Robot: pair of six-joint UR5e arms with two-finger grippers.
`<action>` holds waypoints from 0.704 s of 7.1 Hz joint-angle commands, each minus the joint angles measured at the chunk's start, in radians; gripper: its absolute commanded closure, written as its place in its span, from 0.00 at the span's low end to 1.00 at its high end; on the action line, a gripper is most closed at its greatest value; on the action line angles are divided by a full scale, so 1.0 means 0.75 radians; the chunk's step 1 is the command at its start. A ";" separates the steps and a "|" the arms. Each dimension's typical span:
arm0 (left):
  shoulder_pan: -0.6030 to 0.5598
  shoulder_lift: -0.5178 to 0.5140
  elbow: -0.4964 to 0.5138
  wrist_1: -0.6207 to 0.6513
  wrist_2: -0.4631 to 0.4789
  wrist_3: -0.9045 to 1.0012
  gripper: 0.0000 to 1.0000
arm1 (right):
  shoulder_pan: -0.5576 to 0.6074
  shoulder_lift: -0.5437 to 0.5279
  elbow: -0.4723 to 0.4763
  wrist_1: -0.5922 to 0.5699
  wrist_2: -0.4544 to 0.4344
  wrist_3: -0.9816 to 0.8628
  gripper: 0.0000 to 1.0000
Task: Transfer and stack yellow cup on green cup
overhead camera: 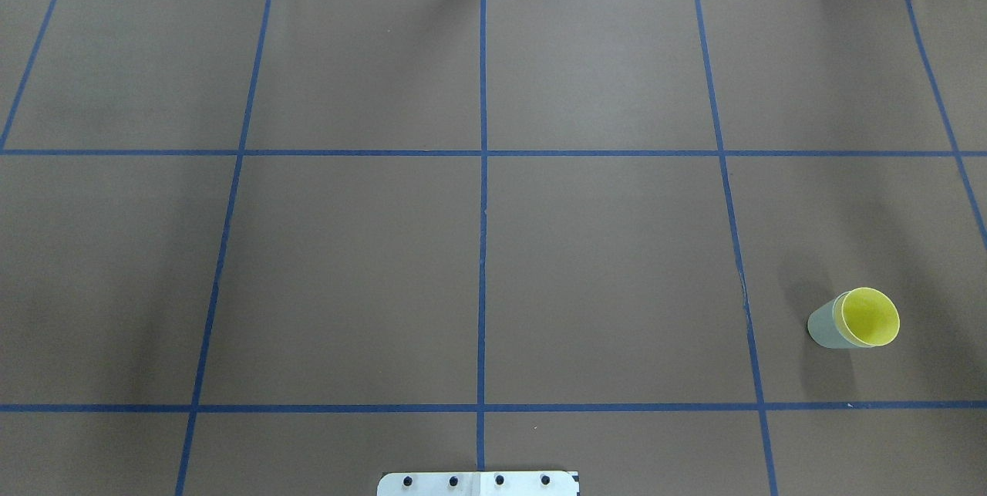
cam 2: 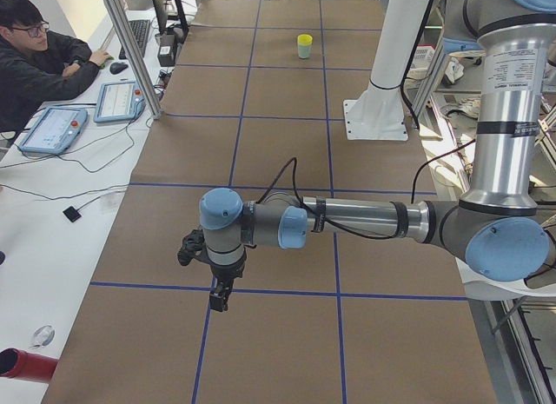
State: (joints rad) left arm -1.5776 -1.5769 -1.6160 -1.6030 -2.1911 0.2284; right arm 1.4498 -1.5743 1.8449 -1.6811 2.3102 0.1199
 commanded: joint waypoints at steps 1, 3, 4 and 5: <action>-0.001 0.008 -0.050 -0.008 -0.003 0.000 0.00 | 0.071 -0.008 -0.012 -0.096 0.057 -0.137 0.00; -0.001 0.008 -0.038 0.010 -0.003 0.000 0.00 | 0.096 -0.010 -0.113 -0.080 0.057 -0.257 0.00; -0.001 0.010 -0.036 0.010 -0.003 0.000 0.00 | 0.116 -0.008 -0.128 -0.078 0.057 -0.301 0.00; -0.001 0.028 -0.042 0.010 -0.003 0.000 0.00 | 0.122 -0.014 -0.165 -0.076 0.053 -0.337 0.00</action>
State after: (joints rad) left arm -1.5785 -1.5667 -1.6451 -1.5962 -2.1936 0.2286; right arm 1.5307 -1.5816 1.7528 -1.7401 2.3522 -0.0902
